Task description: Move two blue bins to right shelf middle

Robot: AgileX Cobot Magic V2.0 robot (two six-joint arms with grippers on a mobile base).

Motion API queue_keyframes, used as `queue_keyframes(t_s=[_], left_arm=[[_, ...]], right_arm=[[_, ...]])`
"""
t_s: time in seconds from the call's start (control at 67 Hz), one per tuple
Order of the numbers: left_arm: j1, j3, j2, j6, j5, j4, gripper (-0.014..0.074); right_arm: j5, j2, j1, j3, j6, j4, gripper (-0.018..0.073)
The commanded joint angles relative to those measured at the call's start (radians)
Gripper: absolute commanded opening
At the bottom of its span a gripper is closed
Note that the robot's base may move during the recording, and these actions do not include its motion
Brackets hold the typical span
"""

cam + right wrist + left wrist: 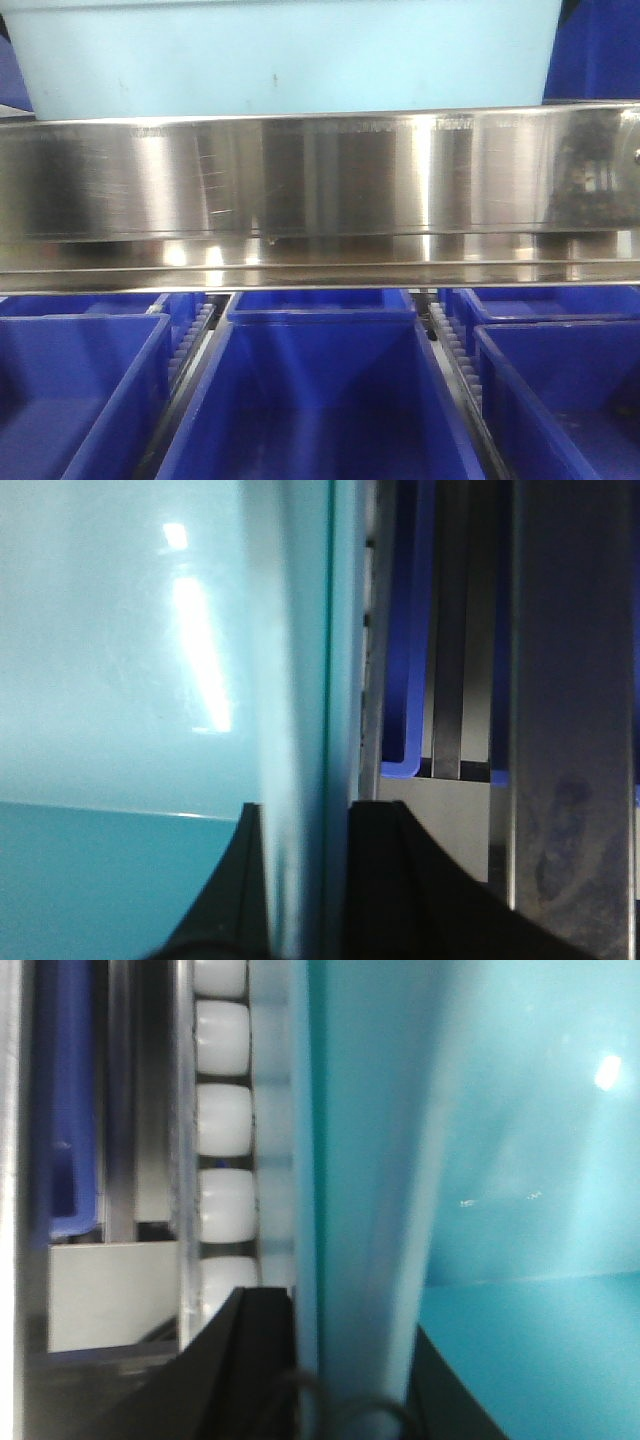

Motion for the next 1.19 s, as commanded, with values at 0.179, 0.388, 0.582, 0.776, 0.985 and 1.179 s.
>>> queue_keyframes(t_s=[0.179,0.388,0.582,0.776,0.985,1.179], left_arm=[[0.000,0.002,-0.002,0.004,-0.005,-0.032,-0.0111],[0.000,0.002,-0.002,0.016,-0.005,-0.032,-0.0110],[0.000,-0.023,-0.011,0.017,-0.034,-0.041,-0.0110],[0.000,-0.103,-0.033,0.028,-0.040,-0.041,-0.0110],[0.000,-0.231,-0.034,0.095,-0.075,-0.037,-0.0110],[0.000,-0.365,-0.034,0.174,-0.117,-0.034,-0.0110]], right_arm=[[-0.016,-0.004,-0.001,0.003,-0.006,0.014,-0.0165],[-0.016,-0.004,-0.001,0.003,-0.006,0.014,-0.0165],[-0.016,-0.007,-0.001,-0.018,-0.006,0.014,-0.0165],[-0.023,-0.012,0.003,-0.109,-0.028,-0.007,-0.0165],[-0.049,-0.012,0.002,-0.233,-0.101,-0.009,-0.0165],[-0.145,-0.012,0.002,-0.341,-0.158,-0.009,-0.0165]])
